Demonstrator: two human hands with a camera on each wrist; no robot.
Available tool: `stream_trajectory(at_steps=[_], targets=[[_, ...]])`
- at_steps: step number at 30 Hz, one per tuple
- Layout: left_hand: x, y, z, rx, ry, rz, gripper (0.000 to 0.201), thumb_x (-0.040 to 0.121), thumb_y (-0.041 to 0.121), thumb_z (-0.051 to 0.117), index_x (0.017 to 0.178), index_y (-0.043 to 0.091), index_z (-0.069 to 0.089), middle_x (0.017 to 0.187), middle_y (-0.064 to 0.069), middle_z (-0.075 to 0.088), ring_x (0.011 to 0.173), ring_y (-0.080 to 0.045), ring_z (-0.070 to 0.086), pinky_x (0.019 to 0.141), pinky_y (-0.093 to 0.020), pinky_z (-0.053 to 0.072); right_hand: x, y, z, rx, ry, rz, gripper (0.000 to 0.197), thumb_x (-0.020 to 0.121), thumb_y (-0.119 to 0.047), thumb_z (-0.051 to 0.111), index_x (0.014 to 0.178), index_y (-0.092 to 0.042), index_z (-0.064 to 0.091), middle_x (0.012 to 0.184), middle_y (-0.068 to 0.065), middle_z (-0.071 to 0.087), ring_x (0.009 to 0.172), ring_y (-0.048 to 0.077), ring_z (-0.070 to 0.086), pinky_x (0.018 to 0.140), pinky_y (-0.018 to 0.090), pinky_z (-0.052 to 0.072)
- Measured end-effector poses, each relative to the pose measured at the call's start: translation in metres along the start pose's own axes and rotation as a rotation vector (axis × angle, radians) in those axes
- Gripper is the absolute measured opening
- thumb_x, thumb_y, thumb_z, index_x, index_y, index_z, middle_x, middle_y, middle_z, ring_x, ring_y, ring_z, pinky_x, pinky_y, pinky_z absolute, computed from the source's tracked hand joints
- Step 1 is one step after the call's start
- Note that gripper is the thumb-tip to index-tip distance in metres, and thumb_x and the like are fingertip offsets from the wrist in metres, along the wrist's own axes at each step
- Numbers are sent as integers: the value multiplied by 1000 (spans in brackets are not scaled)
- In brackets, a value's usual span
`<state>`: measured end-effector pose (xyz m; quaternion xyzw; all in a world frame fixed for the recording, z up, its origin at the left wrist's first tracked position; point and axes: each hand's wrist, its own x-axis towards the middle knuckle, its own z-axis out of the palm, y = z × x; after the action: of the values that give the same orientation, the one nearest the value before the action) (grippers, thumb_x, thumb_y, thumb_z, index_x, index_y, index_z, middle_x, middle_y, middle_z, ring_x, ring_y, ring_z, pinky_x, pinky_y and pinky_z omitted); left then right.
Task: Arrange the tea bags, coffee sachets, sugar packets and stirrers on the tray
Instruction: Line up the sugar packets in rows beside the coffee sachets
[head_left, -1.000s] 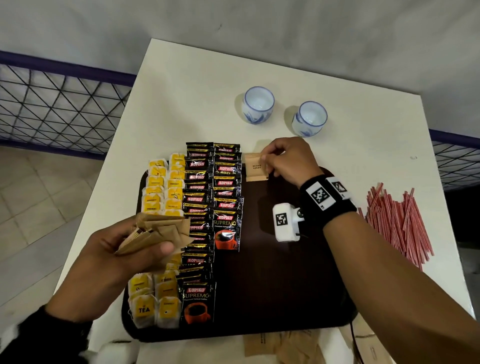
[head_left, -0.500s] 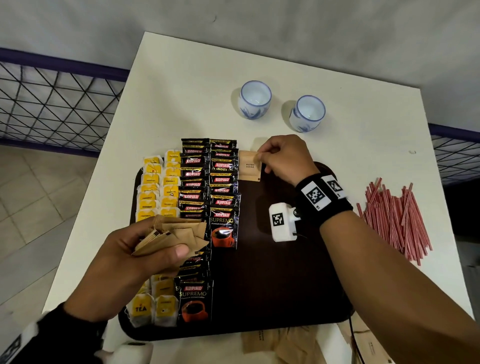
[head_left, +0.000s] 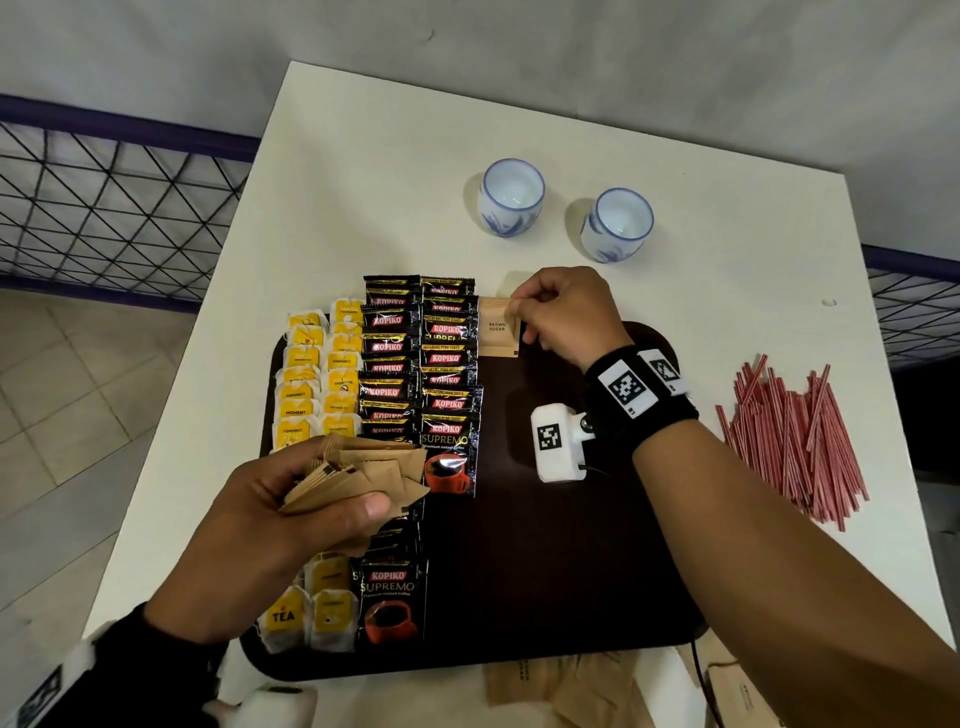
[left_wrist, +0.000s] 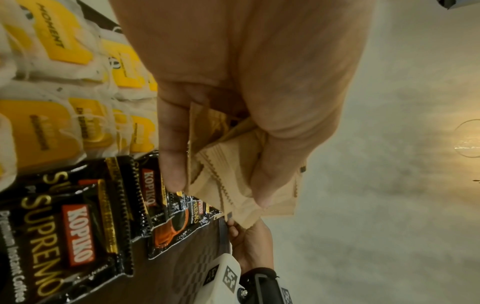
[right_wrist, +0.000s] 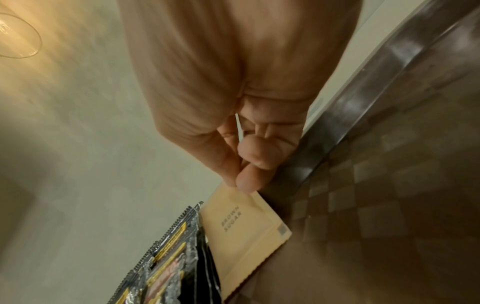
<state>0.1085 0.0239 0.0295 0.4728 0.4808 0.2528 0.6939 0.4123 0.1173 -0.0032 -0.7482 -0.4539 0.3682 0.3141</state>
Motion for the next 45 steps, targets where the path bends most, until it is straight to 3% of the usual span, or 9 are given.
stream_trajectory(at_steps=[8,11,15,21,25,30,35,39,45], targets=[[1,1,2,-6,-6,-6,36,75,1,73,109,12,76,106,-14,76,96,-36,73,75,-57,61,-2,-1,0,6,-1,19,13,82,1,62,73,-6,68,48,-6,63,42,7,56,40,19,42],[2,2,3,-11,-9,-7,36,74,3,73,108,14,76,106,-14,76,95,-35,73,72,-52,62,-2,0,0,35,17,50,5,82,-1,66,84,-5,68,55,0,65,42,9,57,40,21,43],[6,5,7,-24,4,-12,38,71,5,81,106,19,78,105,-13,76,93,-35,73,70,-52,62,-6,0,-6,41,42,57,13,84,-8,71,96,-9,66,69,5,63,39,4,56,40,19,42],[18,12,15,-48,11,-19,36,72,9,84,105,24,78,102,-11,76,87,-33,74,64,-46,61,-30,0,-18,75,90,15,9,86,-10,70,95,-8,69,72,4,60,44,6,59,43,19,41],[26,19,24,-66,-7,-36,38,72,9,84,108,20,76,100,-11,76,84,-33,74,61,-45,62,-67,-11,-18,304,-125,-63,6,86,-4,72,89,-8,71,71,7,60,51,15,60,40,23,38],[36,25,37,-55,-64,-40,28,73,10,77,100,21,77,95,-11,76,80,-31,75,57,-40,60,-96,-17,-16,405,-414,-133,12,87,-1,72,99,-2,71,78,4,67,59,20,61,41,25,38],[43,31,47,-61,-105,-21,30,74,13,78,103,22,76,97,-12,76,83,-34,75,60,-43,60,-99,-16,-17,409,-350,-137,8,86,6,70,89,0,67,73,11,67,56,21,64,40,23,41],[46,31,50,-102,-111,-33,33,74,12,84,105,23,76,100,-13,76,85,-35,74,64,-48,60,-99,-15,-22,500,-319,-115,6,85,-1,68,87,-2,63,74,24,65,56,27,66,42,26,42],[45,29,53,-159,-55,-70,28,70,14,77,96,26,79,99,-13,76,84,-37,74,63,-49,61,-99,-13,-24,601,-303,-25,12,81,-6,67,87,-1,57,77,24,65,52,26,64,39,23,39]])
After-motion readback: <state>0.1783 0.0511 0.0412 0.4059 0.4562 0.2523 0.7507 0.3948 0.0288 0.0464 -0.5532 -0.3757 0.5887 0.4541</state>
